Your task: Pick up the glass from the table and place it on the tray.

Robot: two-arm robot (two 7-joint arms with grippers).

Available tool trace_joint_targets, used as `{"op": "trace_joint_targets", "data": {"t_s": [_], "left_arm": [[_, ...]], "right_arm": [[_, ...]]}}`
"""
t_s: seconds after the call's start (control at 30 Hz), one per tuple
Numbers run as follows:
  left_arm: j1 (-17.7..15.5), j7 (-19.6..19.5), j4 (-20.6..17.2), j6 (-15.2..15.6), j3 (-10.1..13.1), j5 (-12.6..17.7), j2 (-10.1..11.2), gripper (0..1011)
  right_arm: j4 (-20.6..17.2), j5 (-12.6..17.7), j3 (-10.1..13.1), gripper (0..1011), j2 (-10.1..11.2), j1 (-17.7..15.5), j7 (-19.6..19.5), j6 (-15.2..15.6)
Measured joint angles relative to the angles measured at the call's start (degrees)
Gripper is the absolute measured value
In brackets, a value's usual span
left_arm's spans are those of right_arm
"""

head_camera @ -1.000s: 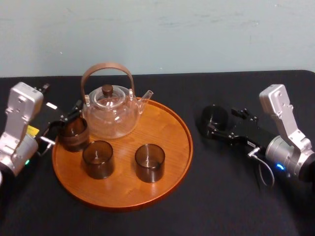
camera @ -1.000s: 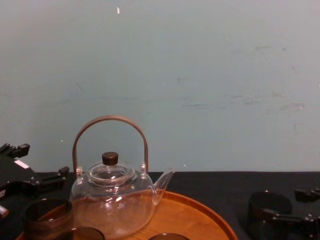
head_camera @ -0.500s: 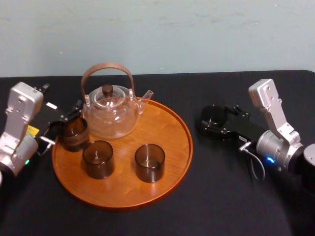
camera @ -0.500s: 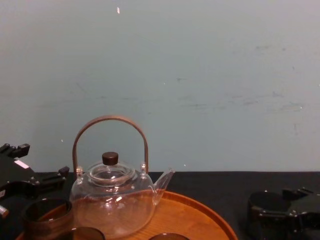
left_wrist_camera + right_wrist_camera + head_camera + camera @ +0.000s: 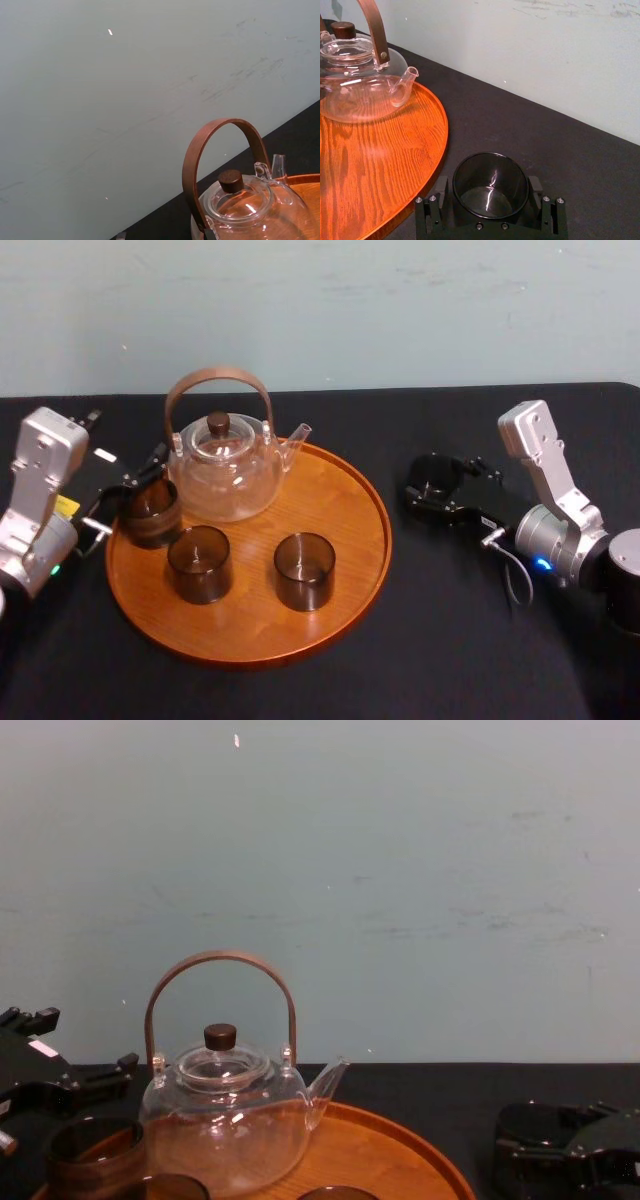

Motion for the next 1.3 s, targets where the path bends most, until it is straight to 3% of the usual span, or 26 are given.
{"op": "trace_joint_targets", "data": {"t_s": [0.7, 0.9, 1.3], "left_arm": [[0.0, 0.0, 0.0, 0.0, 0.0, 0.0, 0.0, 1001], [0.0, 0.0, 0.0, 0.0, 0.0, 0.0, 0.0, 1001], [0.0, 0.0, 0.0, 0.0, 0.0, 0.0, 0.0, 1001]], "right_arm": [[-0.04, 0.01, 0.09, 1002, 0.06, -0.04, -0.06, -0.03], [-0.08, 0.03, 0.1, 904, 0.06, -0.04, -0.06, -0.05], [-0.1, 0.04, 0.1, 904, 0.06, -0.04, -0.06, -0.05]]}}
